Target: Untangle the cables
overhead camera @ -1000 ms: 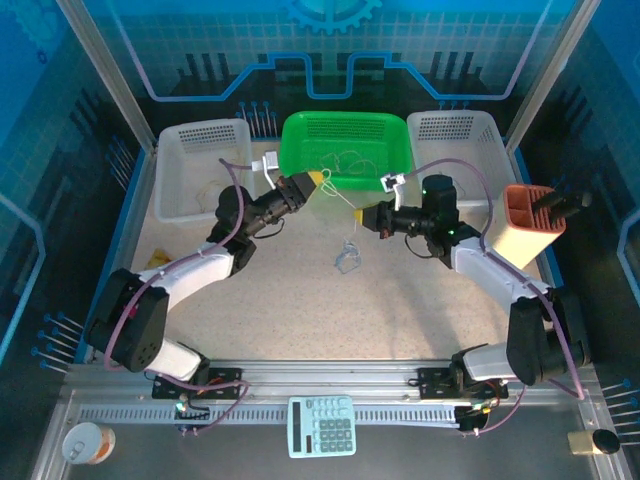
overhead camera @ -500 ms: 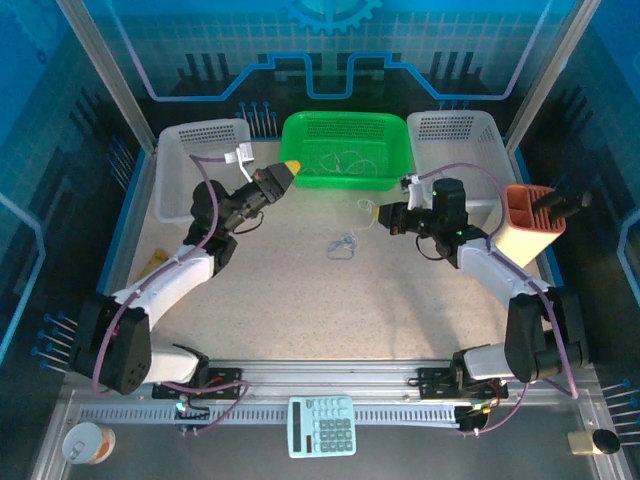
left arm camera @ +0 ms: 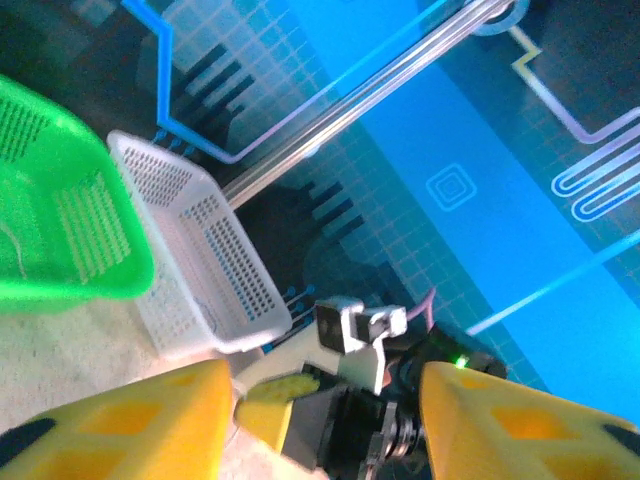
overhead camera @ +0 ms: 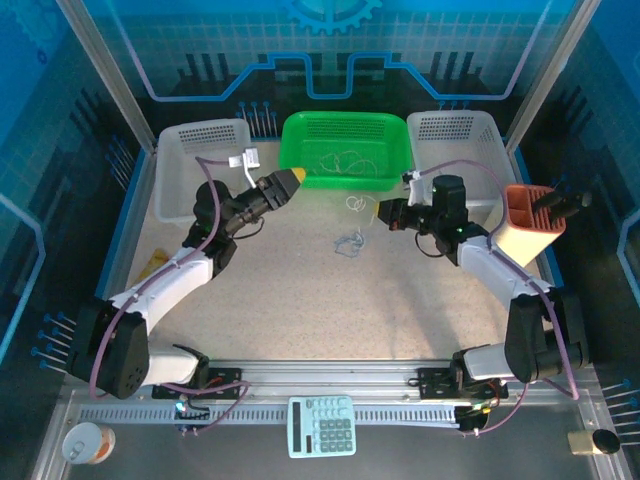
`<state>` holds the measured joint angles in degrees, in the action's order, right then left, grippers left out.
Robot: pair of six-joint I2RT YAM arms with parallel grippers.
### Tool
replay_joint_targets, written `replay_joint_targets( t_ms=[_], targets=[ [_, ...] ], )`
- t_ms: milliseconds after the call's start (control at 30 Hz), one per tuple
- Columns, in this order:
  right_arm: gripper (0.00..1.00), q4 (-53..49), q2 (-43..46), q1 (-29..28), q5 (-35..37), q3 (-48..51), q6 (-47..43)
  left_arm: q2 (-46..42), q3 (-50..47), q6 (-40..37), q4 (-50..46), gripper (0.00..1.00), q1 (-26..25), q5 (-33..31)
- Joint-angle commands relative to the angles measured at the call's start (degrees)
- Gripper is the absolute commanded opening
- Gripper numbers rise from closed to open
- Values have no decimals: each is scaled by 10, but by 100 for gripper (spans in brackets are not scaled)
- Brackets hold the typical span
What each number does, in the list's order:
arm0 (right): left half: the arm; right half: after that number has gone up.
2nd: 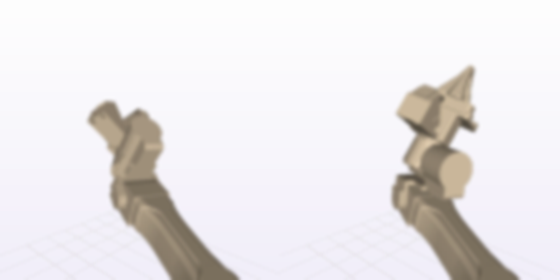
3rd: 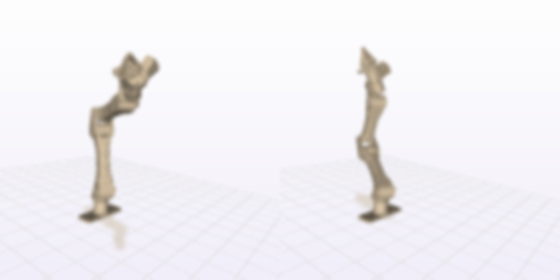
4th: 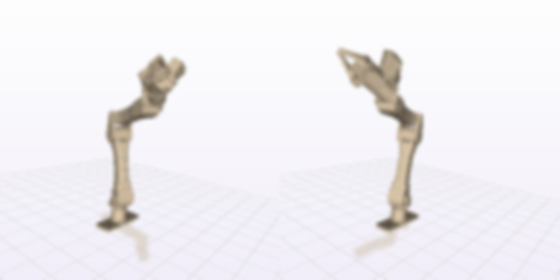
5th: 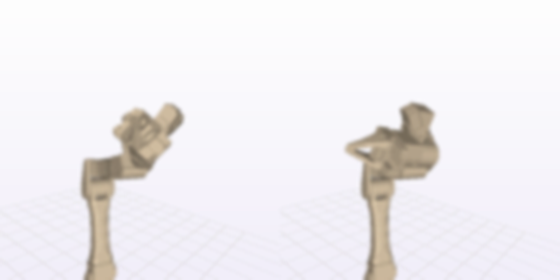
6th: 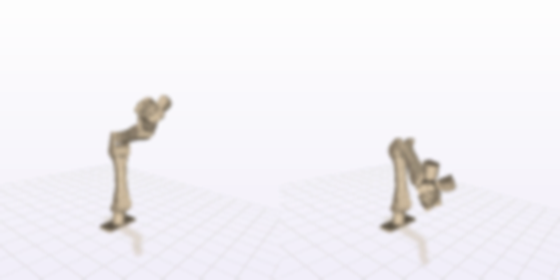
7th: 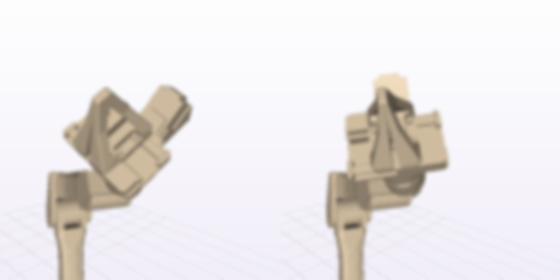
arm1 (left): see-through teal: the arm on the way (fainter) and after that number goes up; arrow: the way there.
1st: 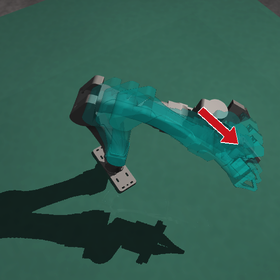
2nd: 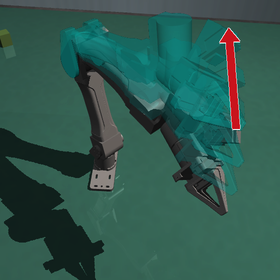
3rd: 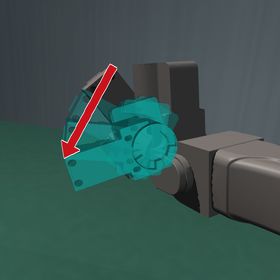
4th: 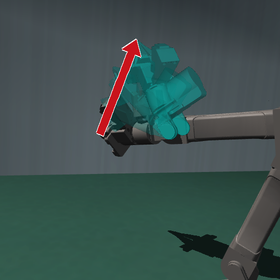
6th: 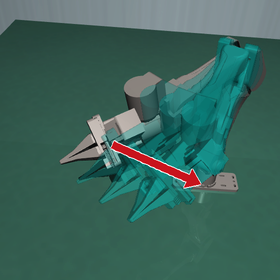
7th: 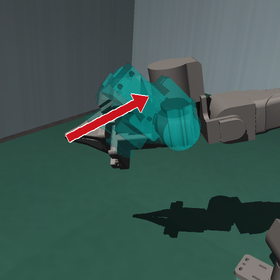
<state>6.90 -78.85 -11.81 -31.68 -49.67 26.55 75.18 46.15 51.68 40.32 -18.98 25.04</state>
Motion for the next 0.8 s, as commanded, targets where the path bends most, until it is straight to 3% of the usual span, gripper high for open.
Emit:
replay_joint_targets(
  t_ms=[0,233,400,767],
  targets=[
    [0,-8,25,-13,-2,-42,22,-12,-28,-54,-48,59,-11,11],
    [0,-56,49,-51,28,-97,20,13,-82,-69,-53,74,-36,-5],
    [0,-80,59,-67,42,-138,19,30,-74,-157,-124,82,-66,-19],
    [0,-86,76,-87,41,-179,39,47,-80,-191,-128,88,-75,-47]
  ],
)
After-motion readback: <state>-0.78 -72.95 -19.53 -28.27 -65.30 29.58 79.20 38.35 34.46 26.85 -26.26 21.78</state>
